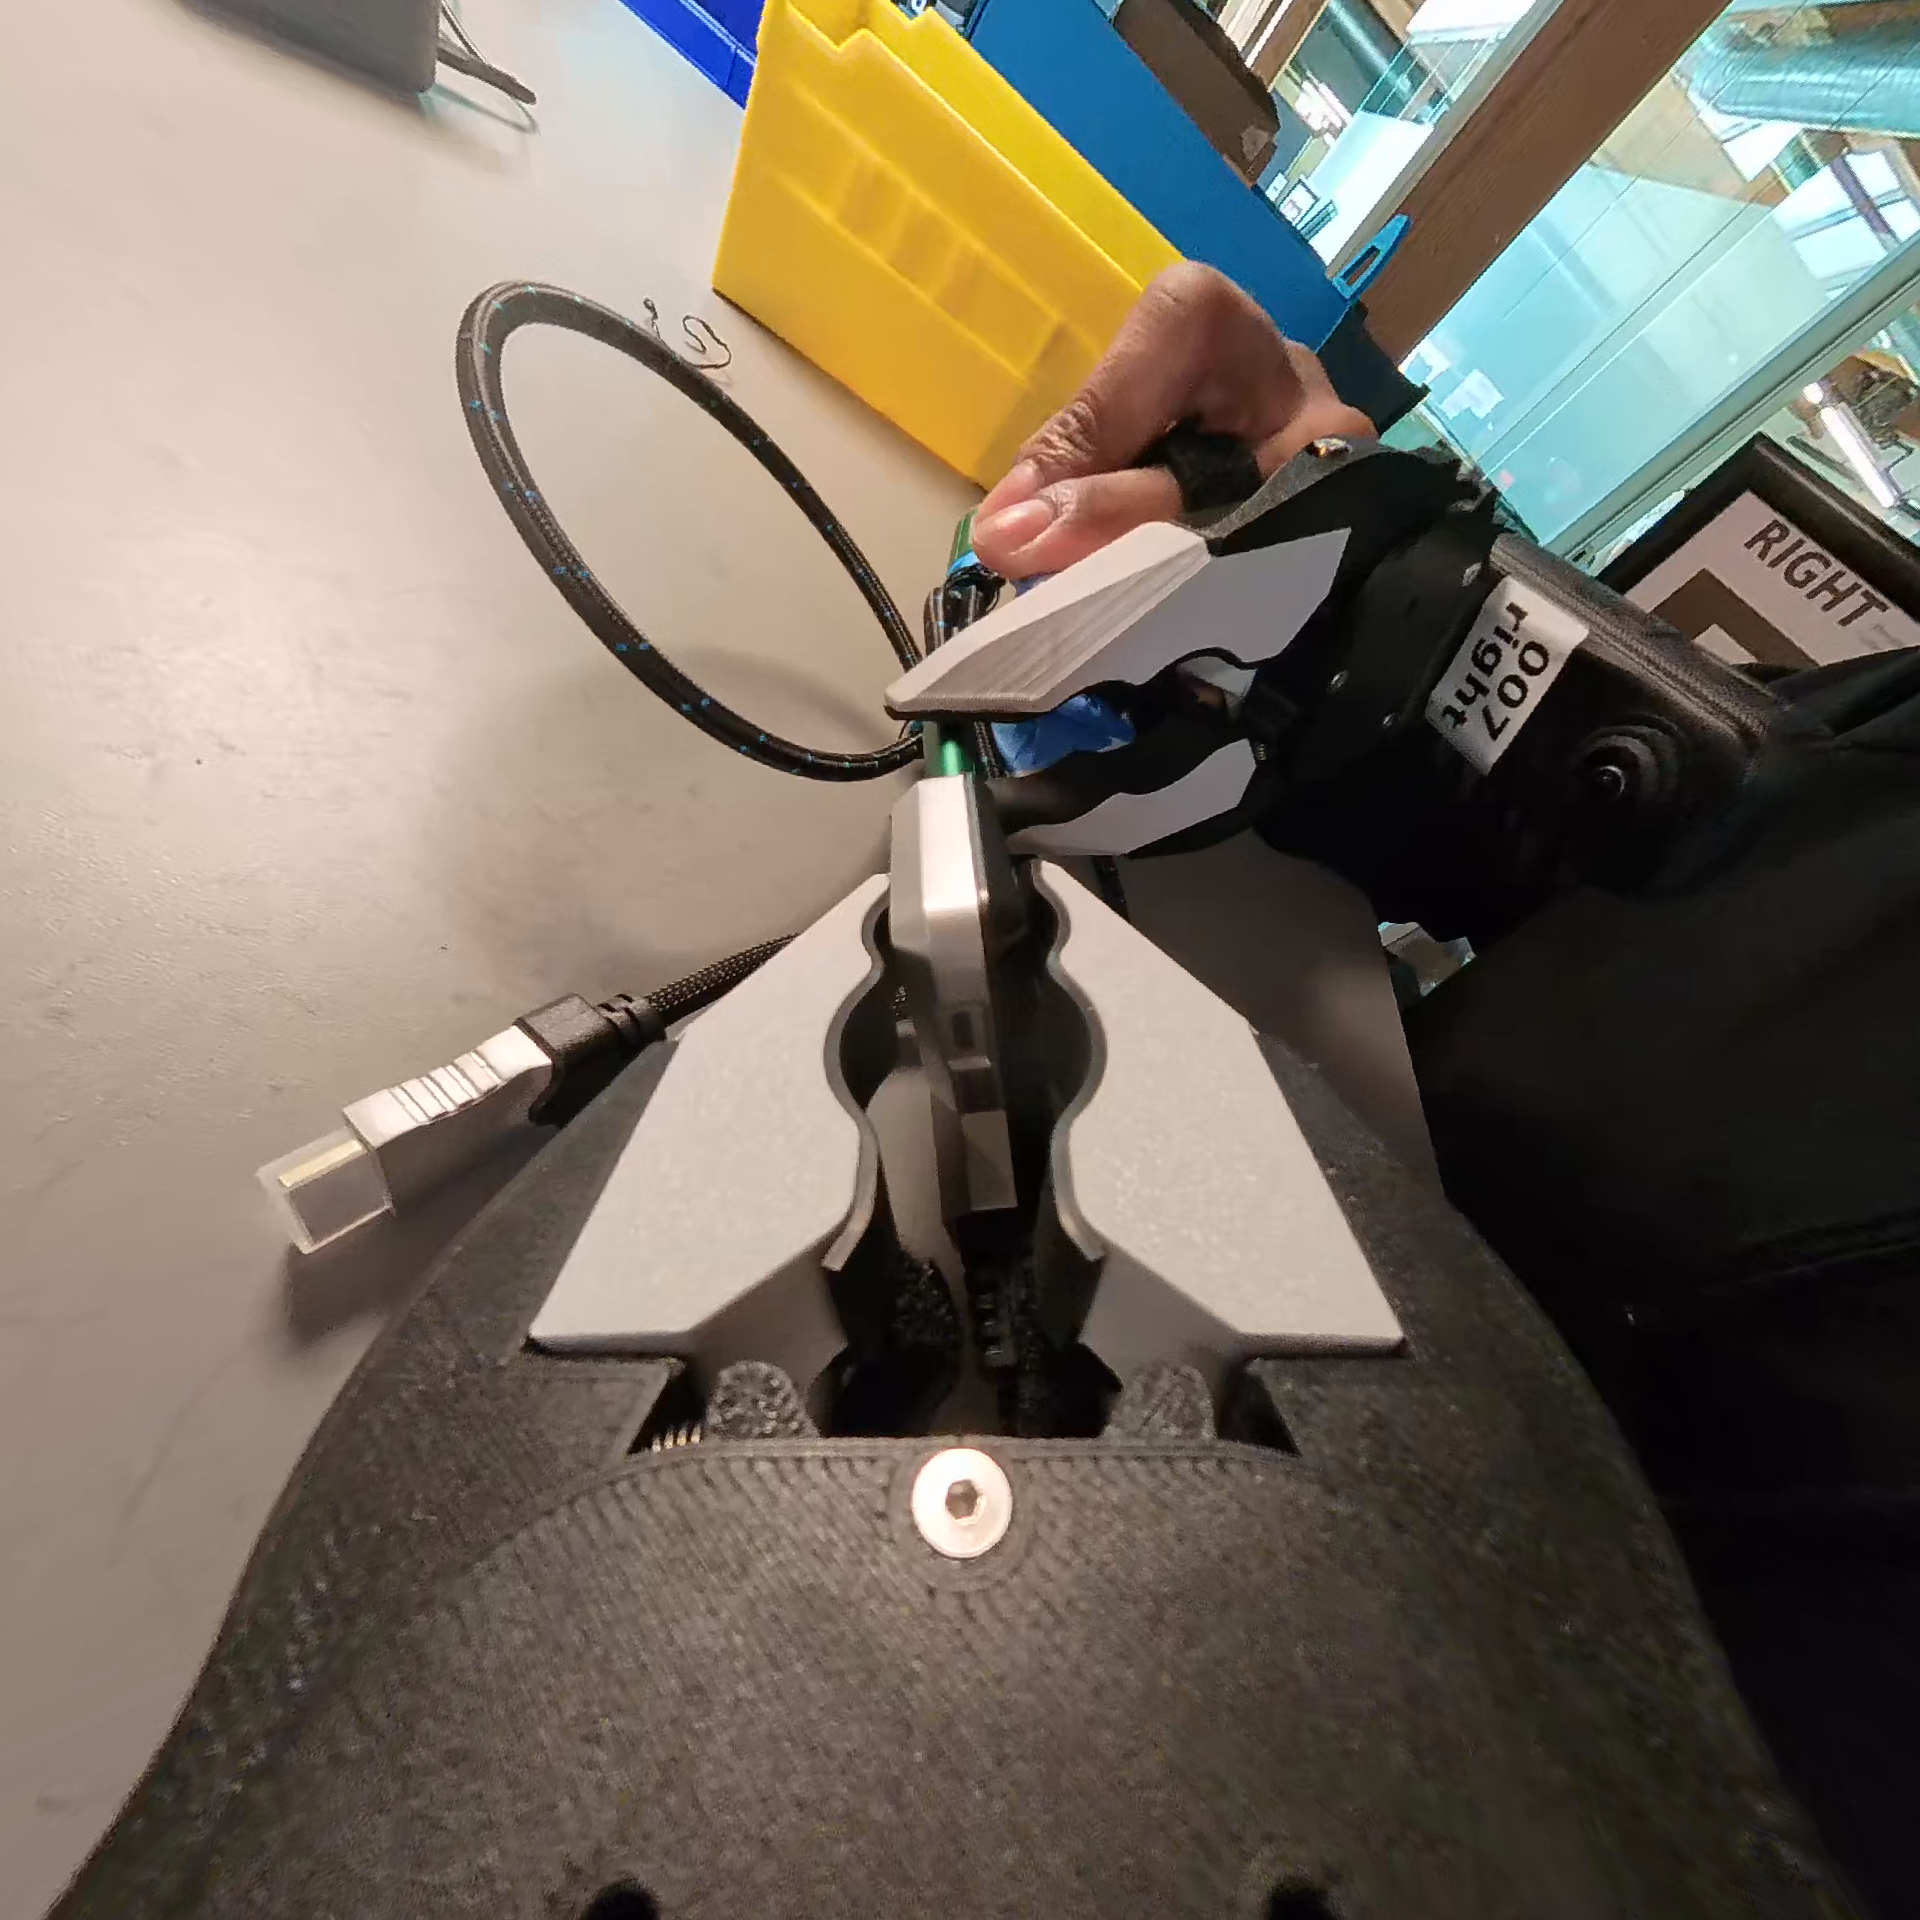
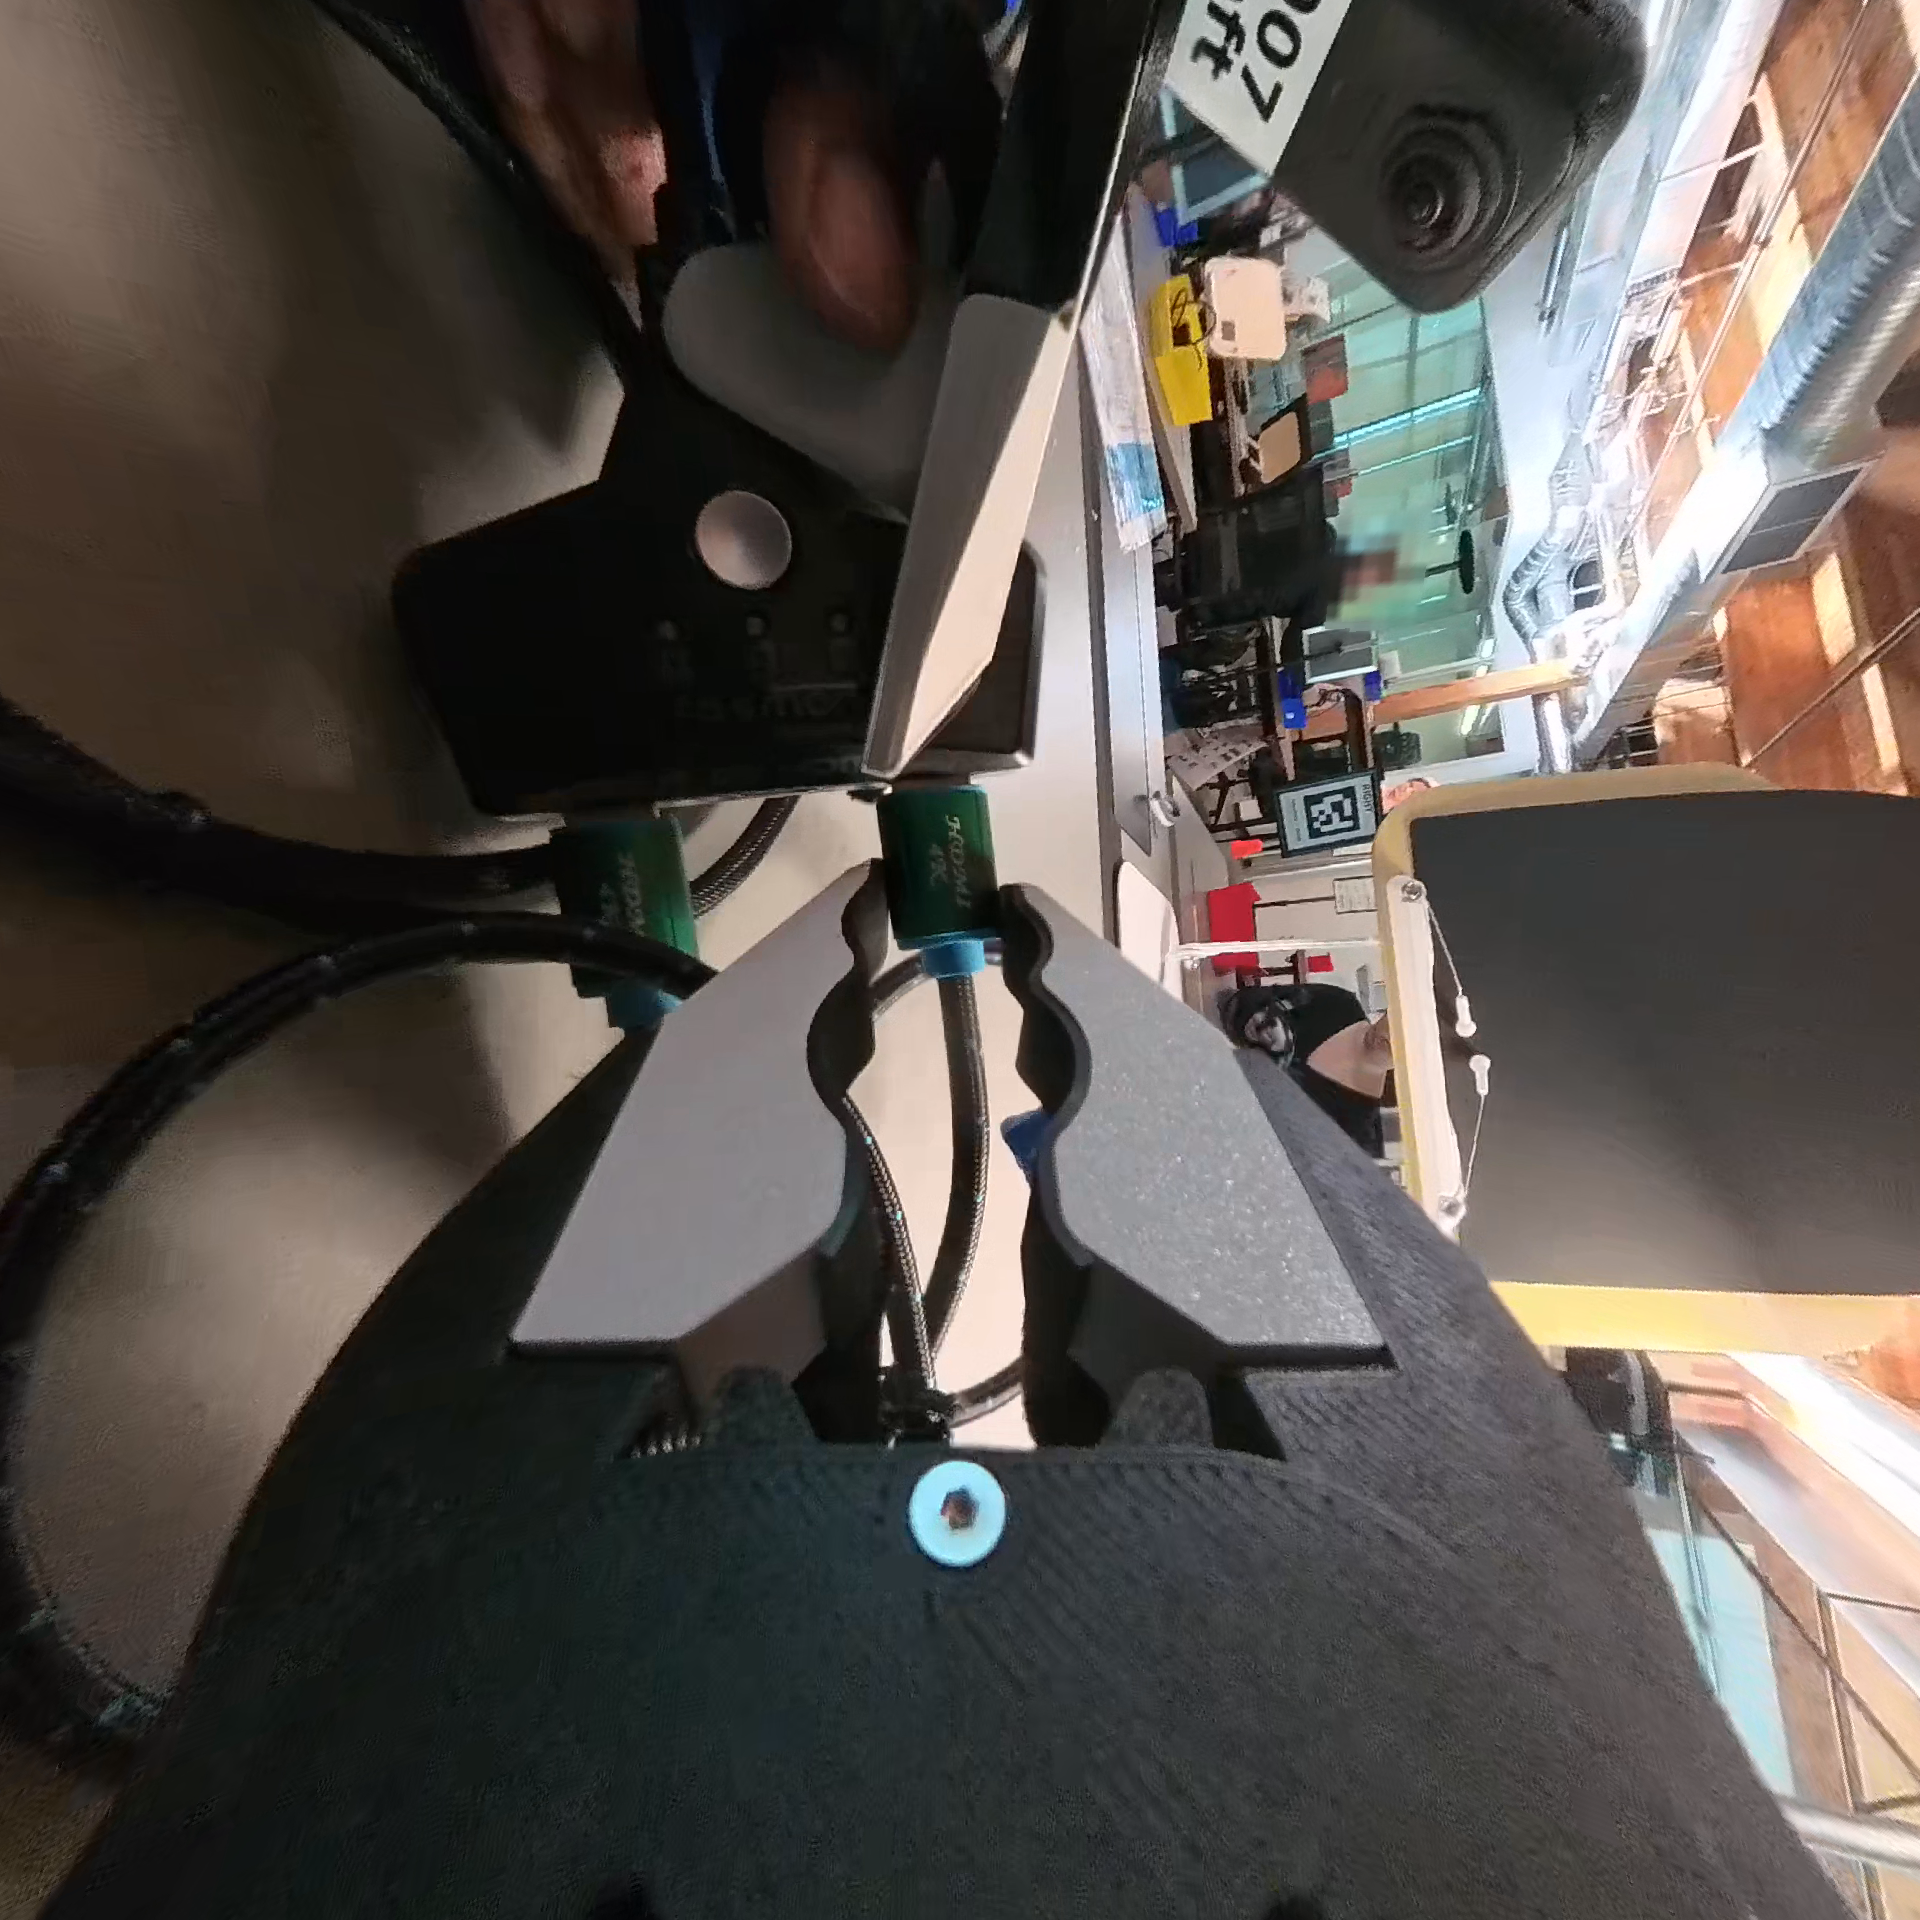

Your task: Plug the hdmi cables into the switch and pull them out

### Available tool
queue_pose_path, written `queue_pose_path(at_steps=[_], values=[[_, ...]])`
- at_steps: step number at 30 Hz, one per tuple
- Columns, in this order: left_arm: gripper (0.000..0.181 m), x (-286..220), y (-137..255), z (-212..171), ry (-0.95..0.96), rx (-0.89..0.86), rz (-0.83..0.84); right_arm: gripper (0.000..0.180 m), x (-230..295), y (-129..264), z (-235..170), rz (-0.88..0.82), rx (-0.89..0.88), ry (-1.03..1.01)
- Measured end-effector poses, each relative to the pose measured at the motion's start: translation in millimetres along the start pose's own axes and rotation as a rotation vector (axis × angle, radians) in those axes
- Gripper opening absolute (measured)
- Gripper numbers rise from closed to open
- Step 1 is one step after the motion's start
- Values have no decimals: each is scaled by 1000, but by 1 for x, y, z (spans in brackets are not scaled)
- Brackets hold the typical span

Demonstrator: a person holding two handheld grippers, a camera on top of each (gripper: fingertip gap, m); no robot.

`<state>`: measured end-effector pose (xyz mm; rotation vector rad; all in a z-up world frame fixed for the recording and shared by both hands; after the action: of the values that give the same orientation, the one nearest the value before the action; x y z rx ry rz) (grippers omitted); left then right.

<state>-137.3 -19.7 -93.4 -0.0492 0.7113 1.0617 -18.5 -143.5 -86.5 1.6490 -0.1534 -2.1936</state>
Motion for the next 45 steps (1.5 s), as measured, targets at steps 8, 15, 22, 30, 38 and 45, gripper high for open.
queue_pose_path(at_steps=[8,15,22,30,38,45], values=[[21,1,0,-1,20,12,-32,23,-2,3,-1,36,-20,2],[21,2,1,0,24,-10,-30,23,-6,1,-1,21,15,-52],[22,1,0,1,17,-15,-37,23,-8,6,-2,38,-14,-24],[21,3,1,2,33,-26,-33,23,-7,4,-2,51,15,-72],[21,4,4,3,35,-73,-3,23,-6,4,-4,62,17,-81],[22,1,3,4,21,-77,-34,24,-11,9,-6,55,-4,-53]])
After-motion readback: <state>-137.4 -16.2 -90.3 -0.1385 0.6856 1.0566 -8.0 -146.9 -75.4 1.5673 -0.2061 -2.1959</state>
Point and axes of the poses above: each gripper's, where its closed fingertips meet, y back along the fingers, z out of its top, x = y × z across the jaws, the point moved 10 cm from there along y, back along the fingers, and after that the axes turned 1 degree about y, right-handed, at the moved point
